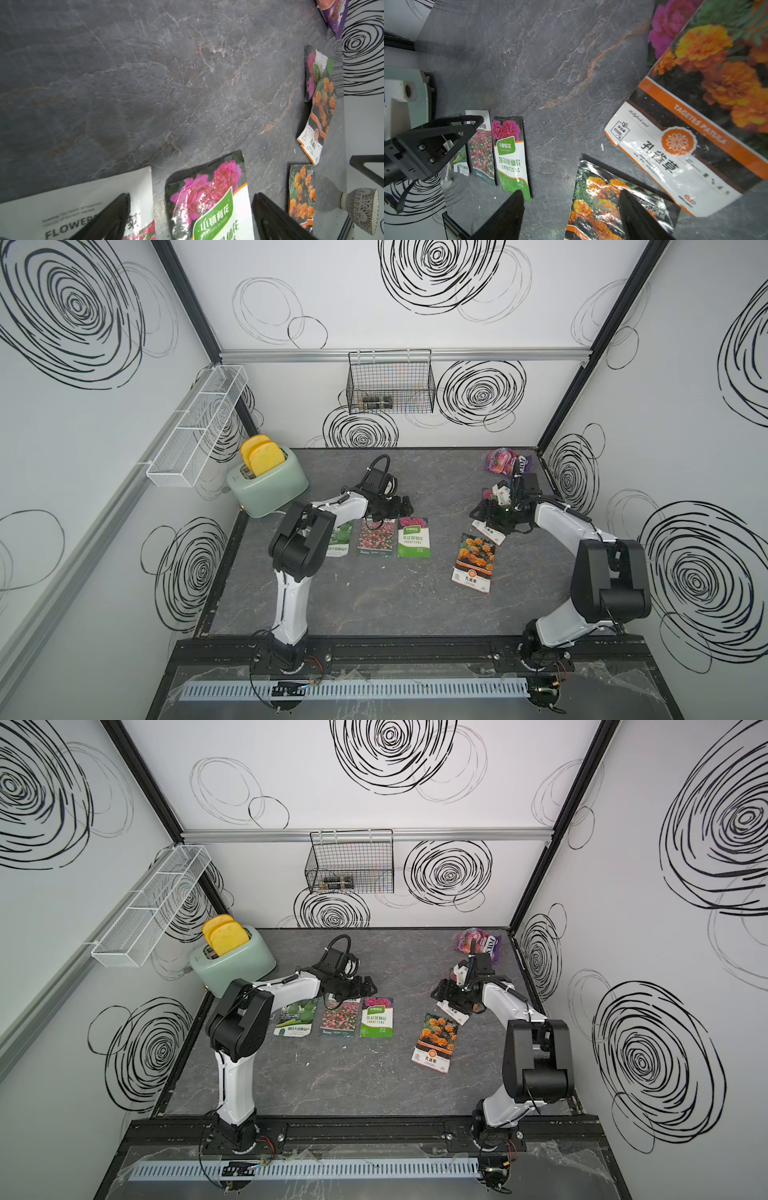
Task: Arrange the seed packets in a row
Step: Adjust the seed packet at the center of the board.
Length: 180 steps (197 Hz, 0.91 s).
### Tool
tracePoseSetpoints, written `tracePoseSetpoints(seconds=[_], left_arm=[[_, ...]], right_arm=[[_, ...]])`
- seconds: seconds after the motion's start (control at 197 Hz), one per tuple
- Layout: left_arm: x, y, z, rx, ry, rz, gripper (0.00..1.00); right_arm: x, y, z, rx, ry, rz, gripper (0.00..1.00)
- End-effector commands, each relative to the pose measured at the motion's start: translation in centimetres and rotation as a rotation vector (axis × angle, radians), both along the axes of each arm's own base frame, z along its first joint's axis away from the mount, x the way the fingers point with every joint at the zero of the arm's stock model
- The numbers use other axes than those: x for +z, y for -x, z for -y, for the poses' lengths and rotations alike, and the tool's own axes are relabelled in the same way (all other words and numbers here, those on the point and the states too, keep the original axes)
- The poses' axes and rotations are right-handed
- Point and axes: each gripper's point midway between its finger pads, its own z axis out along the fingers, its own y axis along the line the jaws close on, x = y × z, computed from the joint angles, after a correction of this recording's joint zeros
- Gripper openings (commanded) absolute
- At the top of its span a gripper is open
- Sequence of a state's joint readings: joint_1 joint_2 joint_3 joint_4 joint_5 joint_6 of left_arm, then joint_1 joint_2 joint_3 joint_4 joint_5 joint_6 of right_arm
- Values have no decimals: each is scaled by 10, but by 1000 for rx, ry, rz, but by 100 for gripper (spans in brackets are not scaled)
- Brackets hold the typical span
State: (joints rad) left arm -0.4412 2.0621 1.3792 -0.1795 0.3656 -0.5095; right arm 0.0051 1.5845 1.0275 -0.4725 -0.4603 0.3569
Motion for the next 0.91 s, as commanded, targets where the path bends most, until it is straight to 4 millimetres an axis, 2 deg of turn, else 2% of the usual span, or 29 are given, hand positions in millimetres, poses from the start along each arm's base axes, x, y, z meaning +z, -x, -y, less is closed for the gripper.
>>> tracePoseSetpoints(seconds=[0.0,0.294,0.608,0.906], left_arm=[[18,-14,4,1,29,53,96],[30,-16,18,-34,50,73,96],[11,-7,38,-87,29,43,96],[-4,-7,33,-82,9,20,96]], right_arm=[[0,7,-1,19,-3,-14,74],[1,5,0,15,-3,-12,74],[4,-6,15,-33,2,-5,74],[2,-27,34,-111,-15,1,74]])
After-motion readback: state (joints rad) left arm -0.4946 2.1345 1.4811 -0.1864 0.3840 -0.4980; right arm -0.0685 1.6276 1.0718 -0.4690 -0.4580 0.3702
